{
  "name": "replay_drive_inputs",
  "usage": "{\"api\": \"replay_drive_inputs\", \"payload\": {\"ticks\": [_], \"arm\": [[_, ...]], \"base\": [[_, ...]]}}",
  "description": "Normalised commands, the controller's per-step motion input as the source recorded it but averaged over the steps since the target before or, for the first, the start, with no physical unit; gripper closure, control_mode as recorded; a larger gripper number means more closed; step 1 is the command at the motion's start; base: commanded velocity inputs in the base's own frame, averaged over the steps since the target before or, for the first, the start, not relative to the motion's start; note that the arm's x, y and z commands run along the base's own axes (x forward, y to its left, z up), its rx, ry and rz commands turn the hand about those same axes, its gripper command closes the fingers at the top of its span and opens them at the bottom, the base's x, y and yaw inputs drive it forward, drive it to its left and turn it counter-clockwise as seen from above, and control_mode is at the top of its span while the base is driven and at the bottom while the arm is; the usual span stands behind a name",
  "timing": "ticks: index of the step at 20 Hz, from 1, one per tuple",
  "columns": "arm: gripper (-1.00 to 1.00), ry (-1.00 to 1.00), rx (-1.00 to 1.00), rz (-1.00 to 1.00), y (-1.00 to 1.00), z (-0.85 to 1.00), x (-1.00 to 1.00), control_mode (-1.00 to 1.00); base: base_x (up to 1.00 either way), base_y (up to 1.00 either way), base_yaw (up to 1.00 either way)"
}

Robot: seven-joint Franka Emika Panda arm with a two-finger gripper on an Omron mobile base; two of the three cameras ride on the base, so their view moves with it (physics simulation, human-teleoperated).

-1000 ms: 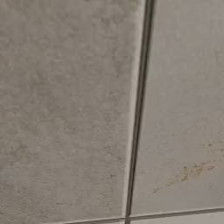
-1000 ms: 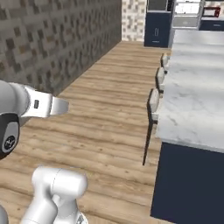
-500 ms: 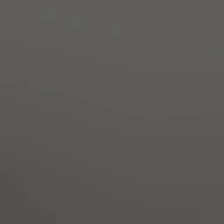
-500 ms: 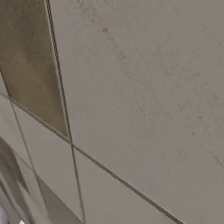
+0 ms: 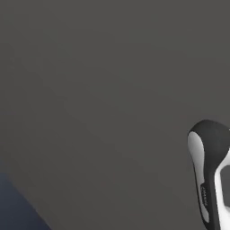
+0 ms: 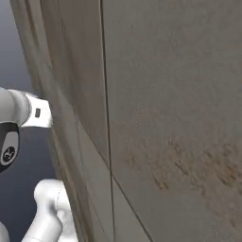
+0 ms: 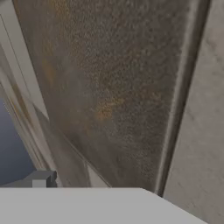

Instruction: Transport the steak and potato to the fridge. Place the steak on the rack containing meat and place the potato on the rack containing the vegetable, ensuring meats and vegetables are on different racks.

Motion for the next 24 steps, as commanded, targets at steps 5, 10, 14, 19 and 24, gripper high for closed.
{"api": "replay_drive_inputs", "payload": {"ticks": [5,10,14,19,24], "arm": [[-1.00,0.00,0.00,0.00,0.00,0.00,0.00,1.00],[-1.00,0.00,0.00,0.00,0.00,0.00,0.00,1.00],[-1.00,0.00,0.00,0.00,0.00,0.00,0.00,1.00],[-1.00,0.00,0.00,0.00,0.00,0.00,0.00,1.00],[-1.00,0.00,0.00,0.00,0.00,0.00,0.00,1.00]], "base": [[-1.00,-0.88,0.36],[-1.00,-0.50,0.00],[-1.00,-0.45,0.00],[-0.80,-0.94,0.01],[-0.54,-1.00,0.04]]}}
